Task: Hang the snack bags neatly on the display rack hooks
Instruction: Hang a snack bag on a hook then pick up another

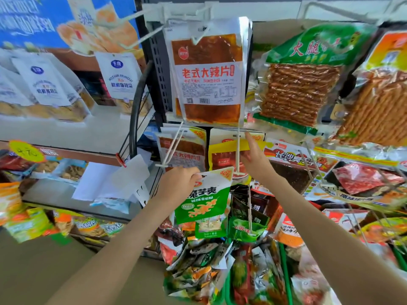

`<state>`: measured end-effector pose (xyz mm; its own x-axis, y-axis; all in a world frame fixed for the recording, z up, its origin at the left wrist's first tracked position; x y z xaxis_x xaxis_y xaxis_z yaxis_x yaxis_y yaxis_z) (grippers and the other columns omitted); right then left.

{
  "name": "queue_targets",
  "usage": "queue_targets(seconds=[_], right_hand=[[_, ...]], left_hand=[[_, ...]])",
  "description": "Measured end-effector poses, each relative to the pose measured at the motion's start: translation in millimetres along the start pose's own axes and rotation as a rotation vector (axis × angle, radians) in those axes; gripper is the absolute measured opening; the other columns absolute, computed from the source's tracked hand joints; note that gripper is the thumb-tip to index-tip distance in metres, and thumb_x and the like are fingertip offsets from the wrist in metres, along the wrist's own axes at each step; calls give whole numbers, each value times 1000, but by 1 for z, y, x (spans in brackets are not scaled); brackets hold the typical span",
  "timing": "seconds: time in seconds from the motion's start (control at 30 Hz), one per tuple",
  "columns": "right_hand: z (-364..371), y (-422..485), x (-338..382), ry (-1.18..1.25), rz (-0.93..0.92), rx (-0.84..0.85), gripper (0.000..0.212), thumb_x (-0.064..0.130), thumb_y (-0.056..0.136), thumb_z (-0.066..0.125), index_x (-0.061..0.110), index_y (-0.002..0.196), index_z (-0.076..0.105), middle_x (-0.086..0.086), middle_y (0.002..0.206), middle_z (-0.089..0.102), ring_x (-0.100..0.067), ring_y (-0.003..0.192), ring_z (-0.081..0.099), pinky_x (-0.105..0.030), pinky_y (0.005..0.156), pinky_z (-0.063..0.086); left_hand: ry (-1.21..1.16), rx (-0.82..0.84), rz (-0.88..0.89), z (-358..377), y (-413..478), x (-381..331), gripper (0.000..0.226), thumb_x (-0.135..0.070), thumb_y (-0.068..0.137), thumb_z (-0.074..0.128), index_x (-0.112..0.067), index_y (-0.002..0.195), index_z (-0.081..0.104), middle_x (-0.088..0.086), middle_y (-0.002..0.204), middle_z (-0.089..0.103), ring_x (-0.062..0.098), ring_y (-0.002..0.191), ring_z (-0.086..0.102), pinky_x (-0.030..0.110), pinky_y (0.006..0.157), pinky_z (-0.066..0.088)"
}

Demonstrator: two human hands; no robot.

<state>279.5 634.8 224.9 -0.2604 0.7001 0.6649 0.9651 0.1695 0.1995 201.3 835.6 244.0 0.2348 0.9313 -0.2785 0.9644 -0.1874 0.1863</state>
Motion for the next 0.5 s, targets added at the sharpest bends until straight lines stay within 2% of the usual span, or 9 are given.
queue_targets(seconds=[0.07, 0.1, 0.17, 0.23, 0.3, 0.5], right_hand=[[-3, 5, 3, -42, -13, -17, 49, -1, 91, 45, 9, 138, 36, -15, 137, 37, -28, 104, 51, -34, 92, 42], [-7, 6, 6, -58, -15, -51, 40, 0, 91, 46, 6, 131, 45, -15, 128, 42, -24, 89, 51, -31, 84, 42], [-14, 4, 12, -47, -28, -121, 25, 2, 91, 50, 3, 115, 56, -15, 114, 49, -21, 74, 49, -24, 71, 37], [-17, -3, 20, -17, -82, -156, 13, 1, 90, 51, 0, 100, 60, -16, 102, 52, -26, 72, 53, -29, 67, 40], [-17, -13, 24, -9, -121, -161, 10, 1, 90, 51, 0, 93, 60, -16, 97, 53, -24, 73, 52, -34, 68, 44], [-19, -46, 37, -37, -191, -182, 11, 2, 90, 52, 0, 92, 63, -7, 92, 54, -14, 75, 48, -21, 67, 36]], left_hand=[[-25, -3, 3, 1, 3, -3, 25, -32, 97, 45, -18, 91, 65, 3, 66, 59, 20, 64, 55, 29, 48, 30], [-52, -5, 4, 2, 4, -4, 24, -32, 96, 47, -18, 90, 65, 2, 65, 58, 20, 63, 54, 29, 47, 29], [-89, -7, 14, 3, 4, -6, 23, -32, 95, 49, -19, 91, 67, 2, 68, 60, 20, 66, 54, 28, 47, 29], [-98, 13, 48, 5, 3, -11, 22, -31, 95, 49, -21, 93, 68, 4, 72, 64, 20, 67, 56, 30, 51, 35], [-119, 44, 81, 6, 1, -15, 22, -30, 95, 50, -20, 93, 69, 4, 70, 63, 20, 66, 56, 31, 52, 37], [-162, 108, 104, 4, -5, -18, 18, -29, 93, 54, -20, 91, 69, -11, 60, 49, 10, 59, 48, 19, 47, 23]])
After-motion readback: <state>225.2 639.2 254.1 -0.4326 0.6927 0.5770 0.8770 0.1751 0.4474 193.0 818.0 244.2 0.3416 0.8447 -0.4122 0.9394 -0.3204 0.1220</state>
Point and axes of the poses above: each hand's wrist, its own y-axis towards the middle knuckle, its own z-axis out of the palm, x = y × z, the point moved 8 cm from there along y, towards the middle knuckle
